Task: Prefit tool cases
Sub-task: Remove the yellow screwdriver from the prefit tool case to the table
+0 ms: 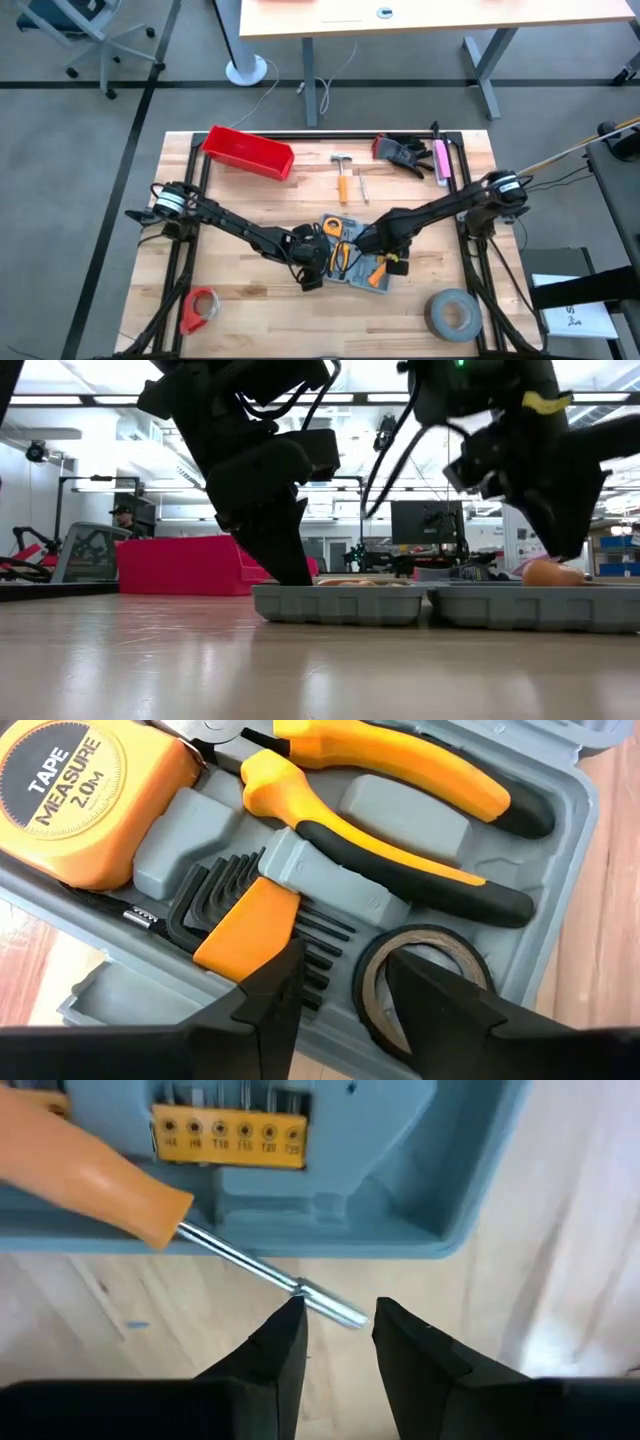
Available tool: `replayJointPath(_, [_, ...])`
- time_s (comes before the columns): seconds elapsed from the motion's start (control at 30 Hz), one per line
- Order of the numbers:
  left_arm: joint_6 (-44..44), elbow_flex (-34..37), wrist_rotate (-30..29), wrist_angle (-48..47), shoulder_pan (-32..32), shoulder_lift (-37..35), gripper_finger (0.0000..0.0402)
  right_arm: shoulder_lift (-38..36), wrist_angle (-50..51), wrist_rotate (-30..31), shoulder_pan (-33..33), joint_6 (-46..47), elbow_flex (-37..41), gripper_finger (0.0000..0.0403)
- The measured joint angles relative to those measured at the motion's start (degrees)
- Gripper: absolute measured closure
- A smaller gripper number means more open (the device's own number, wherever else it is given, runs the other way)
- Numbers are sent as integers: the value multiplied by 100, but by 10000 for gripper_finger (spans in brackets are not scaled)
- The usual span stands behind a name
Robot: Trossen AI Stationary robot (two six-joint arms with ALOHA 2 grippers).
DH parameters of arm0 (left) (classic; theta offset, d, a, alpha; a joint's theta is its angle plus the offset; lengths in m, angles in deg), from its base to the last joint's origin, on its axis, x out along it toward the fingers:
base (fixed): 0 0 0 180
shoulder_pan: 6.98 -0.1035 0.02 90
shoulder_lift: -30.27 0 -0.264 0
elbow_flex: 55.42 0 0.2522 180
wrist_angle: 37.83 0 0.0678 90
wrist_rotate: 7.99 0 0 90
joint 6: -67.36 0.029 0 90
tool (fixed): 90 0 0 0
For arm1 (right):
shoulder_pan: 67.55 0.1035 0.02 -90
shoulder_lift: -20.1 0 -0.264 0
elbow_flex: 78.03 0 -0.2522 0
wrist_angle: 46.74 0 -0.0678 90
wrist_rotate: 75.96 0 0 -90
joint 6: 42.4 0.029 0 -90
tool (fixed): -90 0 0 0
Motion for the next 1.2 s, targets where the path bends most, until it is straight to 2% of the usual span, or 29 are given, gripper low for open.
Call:
replayJointPath(0.1, [2, 0, -2, 7, 0, -2, 244, -153, -53, 331, 165, -488, 0, 296])
replayJointPath(0.33, [-38, 0, -4, 8, 0, -2, 249, -224, -362, 415, 482, -1231, 145, 237])
replayJointPath(0.47, [-44, 0, -4, 9, 0, -4, 252, -224, -429, 445, 564, -1244, 299, 210])
replayJointPath(0.67, [-44, 0, -6, 9, -4, -4, 245, -224, -734, 457, 592, -1208, 604, 203])
replayJointPath(0.93, [-48, -2, -4, 7, -4, -7, 247, -224, -1146, 607, 590, -1016, 968, 233])
replayJointPath(1.2, [-48, -2, -4, 7, -4, -8, 247, -220, -1338, 561, 588, -1009, 1128, 337])
